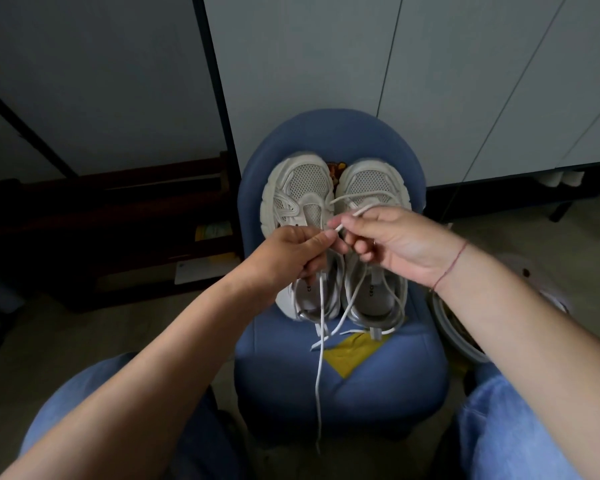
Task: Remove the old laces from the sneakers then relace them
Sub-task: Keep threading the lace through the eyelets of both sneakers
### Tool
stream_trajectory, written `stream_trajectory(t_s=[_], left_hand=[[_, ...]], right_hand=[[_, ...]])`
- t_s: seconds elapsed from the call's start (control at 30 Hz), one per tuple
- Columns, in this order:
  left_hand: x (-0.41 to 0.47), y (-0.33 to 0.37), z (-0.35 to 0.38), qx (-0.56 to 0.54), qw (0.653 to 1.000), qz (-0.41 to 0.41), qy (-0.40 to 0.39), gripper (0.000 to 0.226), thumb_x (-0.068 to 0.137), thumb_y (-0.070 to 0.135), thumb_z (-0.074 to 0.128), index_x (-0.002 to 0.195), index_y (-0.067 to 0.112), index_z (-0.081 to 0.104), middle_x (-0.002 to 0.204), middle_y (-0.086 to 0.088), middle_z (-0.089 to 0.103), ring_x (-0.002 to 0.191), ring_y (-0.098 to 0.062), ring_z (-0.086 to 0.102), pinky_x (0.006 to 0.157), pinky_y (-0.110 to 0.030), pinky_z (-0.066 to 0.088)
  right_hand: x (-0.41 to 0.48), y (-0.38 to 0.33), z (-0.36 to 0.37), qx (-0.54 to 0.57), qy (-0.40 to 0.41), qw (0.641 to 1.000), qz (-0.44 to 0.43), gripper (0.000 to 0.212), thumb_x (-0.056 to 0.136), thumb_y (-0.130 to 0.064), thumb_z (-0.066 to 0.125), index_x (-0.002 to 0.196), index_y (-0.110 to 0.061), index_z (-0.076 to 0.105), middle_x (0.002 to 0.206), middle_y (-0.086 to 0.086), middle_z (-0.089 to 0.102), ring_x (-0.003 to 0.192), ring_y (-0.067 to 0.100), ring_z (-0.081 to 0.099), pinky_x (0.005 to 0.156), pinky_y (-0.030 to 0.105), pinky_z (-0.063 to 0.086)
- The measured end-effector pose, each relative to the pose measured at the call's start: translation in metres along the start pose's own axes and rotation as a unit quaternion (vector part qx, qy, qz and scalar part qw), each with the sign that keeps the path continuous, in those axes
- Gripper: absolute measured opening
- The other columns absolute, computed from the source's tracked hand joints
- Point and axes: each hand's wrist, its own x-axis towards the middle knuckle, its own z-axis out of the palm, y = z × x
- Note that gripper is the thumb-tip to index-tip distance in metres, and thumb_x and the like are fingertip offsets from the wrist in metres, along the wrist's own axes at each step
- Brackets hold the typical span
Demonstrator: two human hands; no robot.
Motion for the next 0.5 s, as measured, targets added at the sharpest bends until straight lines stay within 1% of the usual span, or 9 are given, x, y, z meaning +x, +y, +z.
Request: stream_trajectory(t_s=[0.07, 0.13, 0.23, 0.3, 0.33, 0.37, 0.43, 0.5], left_hand=[[-0.001, 0.001, 0.0, -0.003, 1.0, -0.001, 0.003, 0.033, 0.104, 0.022, 0.043, 0.094, 0.004, 0.068, 0.046, 0.006, 0.033, 0.041, -0.004, 0.028, 0.051, -0.018, 0.03], [0.0, 0.001, -0.003, -0.009, 1.0, 0.0, 0.009, 0.033, 0.105, 0.022, 0.043, 0.093, 0.006, 0.069, 0.048, 0.005, 0.034, 0.043, -0.005, 0.03, 0.054, -0.02, 0.034], [-0.001, 0.003, -0.008, -0.018, 1.0, -0.007, 0.022, 0.033, 0.105, 0.02, 0.041, 0.092, 0.007, 0.069, 0.048, 0.006, 0.037, 0.044, -0.005, 0.034, 0.053, -0.018, 0.043], [-0.001, 0.003, -0.01, -0.02, 0.999, -0.011, 0.03, 0.033, 0.105, 0.02, 0.041, 0.092, 0.006, 0.069, 0.048, 0.005, 0.038, 0.044, -0.005, 0.035, 0.052, -0.016, 0.044], [-0.001, 0.002, -0.01, -0.022, 0.999, -0.012, 0.031, 0.033, 0.105, 0.02, 0.041, 0.092, 0.006, 0.069, 0.048, 0.005, 0.038, 0.043, -0.004, 0.036, 0.052, -0.016, 0.045], [-0.001, 0.002, -0.009, -0.022, 0.999, -0.013, 0.03, 0.033, 0.105, 0.02, 0.041, 0.092, 0.006, 0.069, 0.048, 0.005, 0.037, 0.043, -0.004, 0.036, 0.052, -0.016, 0.045], [0.0, 0.0, -0.007, -0.022, 0.999, -0.012, 0.025, 0.032, 0.105, 0.02, 0.042, 0.093, 0.006, 0.069, 0.048, 0.006, 0.037, 0.042, -0.004, 0.034, 0.053, -0.017, 0.045], [0.001, -0.001, -0.006, -0.025, 0.999, -0.011, 0.022, 0.032, 0.104, 0.022, 0.043, 0.095, 0.003, 0.067, 0.047, 0.006, 0.039, 0.041, -0.003, 0.034, 0.053, -0.018, 0.045]], right_hand=[[0.001, -0.003, 0.004, 0.02, 0.033, 0.999, -0.038, 0.015, 0.093, -0.005, 0.051, 0.091, -0.002, 0.066, 0.062, 0.001, 0.057, 0.05, 0.002, 0.047, 0.046, 0.011, 0.037], [0.004, -0.011, -0.005, 0.086, 0.092, 0.99, -0.063, 0.017, 0.095, -0.004, 0.049, 0.088, -0.002, 0.064, 0.062, 0.001, 0.057, 0.049, 0.002, 0.047, 0.046, 0.011, 0.038], [0.012, -0.02, -0.028, 0.198, 0.182, 0.96, -0.077, 0.022, 0.099, -0.007, 0.043, 0.083, -0.005, 0.058, 0.063, 0.001, 0.053, 0.045, 0.0, 0.045, 0.044, 0.01, 0.035], [0.015, -0.019, -0.037, 0.228, 0.2, 0.951, -0.069, 0.024, 0.1, -0.011, 0.041, 0.083, -0.007, 0.057, 0.068, 0.0, 0.048, 0.045, 0.0, 0.043, 0.043, 0.009, 0.035], [0.015, -0.017, -0.036, 0.215, 0.187, 0.957, -0.053, 0.022, 0.099, -0.013, 0.043, 0.084, -0.007, 0.058, 0.068, 0.0, 0.047, 0.046, 0.0, 0.043, 0.043, 0.01, 0.035], [0.013, -0.013, -0.032, 0.184, 0.157, 0.97, -0.032, 0.019, 0.098, -0.015, 0.046, 0.087, -0.007, 0.06, 0.067, 0.0, 0.048, 0.046, 0.001, 0.043, 0.043, 0.011, 0.036], [0.007, -0.004, -0.015, 0.1, 0.073, 0.992, 0.007, 0.016, 0.093, -0.016, 0.053, 0.096, -0.005, 0.063, 0.065, 0.0, 0.052, 0.048, 0.003, 0.045, 0.043, 0.012, 0.037], [0.006, 0.004, 0.003, 0.039, 0.024, 0.999, 0.009, 0.017, 0.091, -0.013, 0.055, 0.1, -0.001, 0.065, 0.067, 0.003, 0.055, 0.052, 0.004, 0.045, 0.045, 0.012, 0.037]])
